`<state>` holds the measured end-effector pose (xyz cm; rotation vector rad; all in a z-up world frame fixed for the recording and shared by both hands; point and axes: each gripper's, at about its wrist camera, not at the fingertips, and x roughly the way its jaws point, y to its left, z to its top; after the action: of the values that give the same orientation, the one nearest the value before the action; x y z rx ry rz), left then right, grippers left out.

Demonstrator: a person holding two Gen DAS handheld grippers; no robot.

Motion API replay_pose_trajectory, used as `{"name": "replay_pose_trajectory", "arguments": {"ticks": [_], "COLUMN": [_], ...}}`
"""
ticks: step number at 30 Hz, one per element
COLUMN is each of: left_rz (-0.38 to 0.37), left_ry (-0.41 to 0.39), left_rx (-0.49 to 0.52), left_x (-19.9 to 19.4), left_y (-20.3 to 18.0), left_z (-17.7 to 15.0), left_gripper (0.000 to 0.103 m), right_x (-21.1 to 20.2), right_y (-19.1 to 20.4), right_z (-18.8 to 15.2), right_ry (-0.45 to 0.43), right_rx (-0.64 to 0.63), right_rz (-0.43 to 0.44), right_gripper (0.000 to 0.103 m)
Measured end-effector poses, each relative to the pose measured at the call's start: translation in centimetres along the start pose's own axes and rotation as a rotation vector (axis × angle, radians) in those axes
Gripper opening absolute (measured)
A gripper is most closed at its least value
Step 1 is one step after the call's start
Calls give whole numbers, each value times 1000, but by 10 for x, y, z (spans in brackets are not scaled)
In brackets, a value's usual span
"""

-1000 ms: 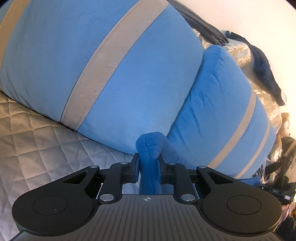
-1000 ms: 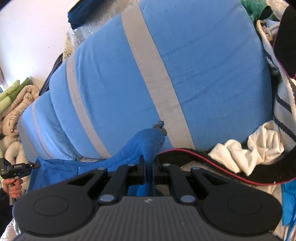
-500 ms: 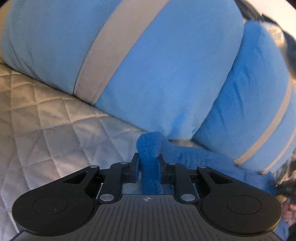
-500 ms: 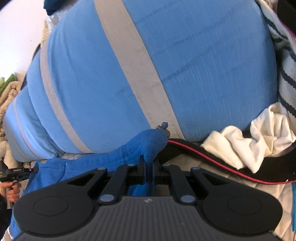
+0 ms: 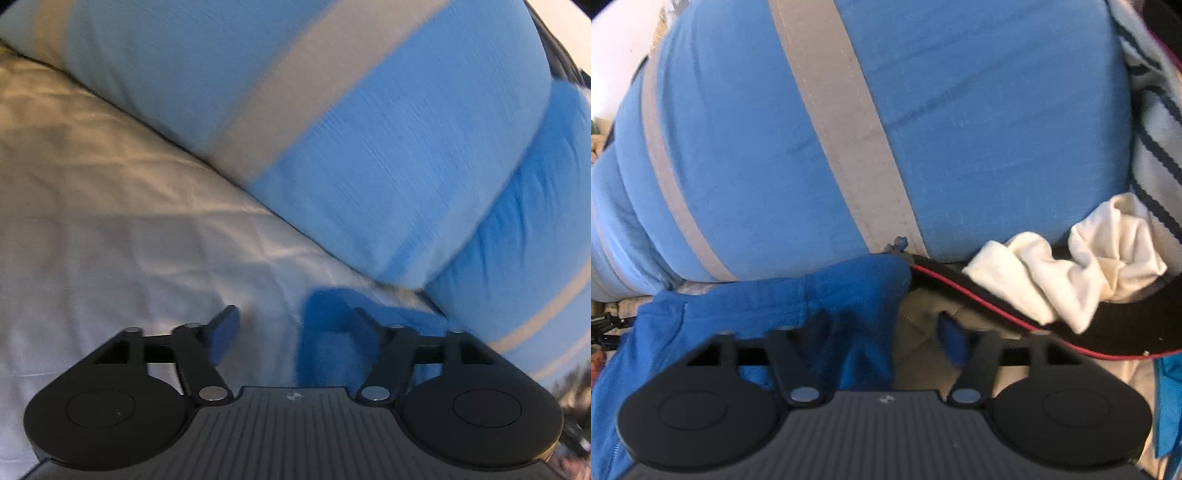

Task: Fold clothes
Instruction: 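Open both grippers and release the fleece by the pillows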

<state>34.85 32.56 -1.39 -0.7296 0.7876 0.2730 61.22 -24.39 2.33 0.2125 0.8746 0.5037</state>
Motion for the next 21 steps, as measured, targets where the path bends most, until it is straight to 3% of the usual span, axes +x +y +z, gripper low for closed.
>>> {"name": "replay_pose_trajectory", "arguments": {"ticks": [5,13,15,21], "left_rz": [13,35,30,22], "left_ry": [-40,-60,-58,-44], "left_rx": [-15,109,128,118], "left_x": [-44,-121,-136,-173], "left_y": [7,-3,-5,5], "left_z": [-9,-30,-37,-73], "left_gripper": [72,76,76,77], "right_x": [-38,-111,-128,-164], "right_y": [9,27,31,38], "right_z": [-14,-43,-50,-82], "right_ry": [-5,-33,-34,-27], "right_rx": [-65,-121,-133,-161], "right_rz": [-11,-25,-15,-58], "right_gripper": [88,95,103,103]}}
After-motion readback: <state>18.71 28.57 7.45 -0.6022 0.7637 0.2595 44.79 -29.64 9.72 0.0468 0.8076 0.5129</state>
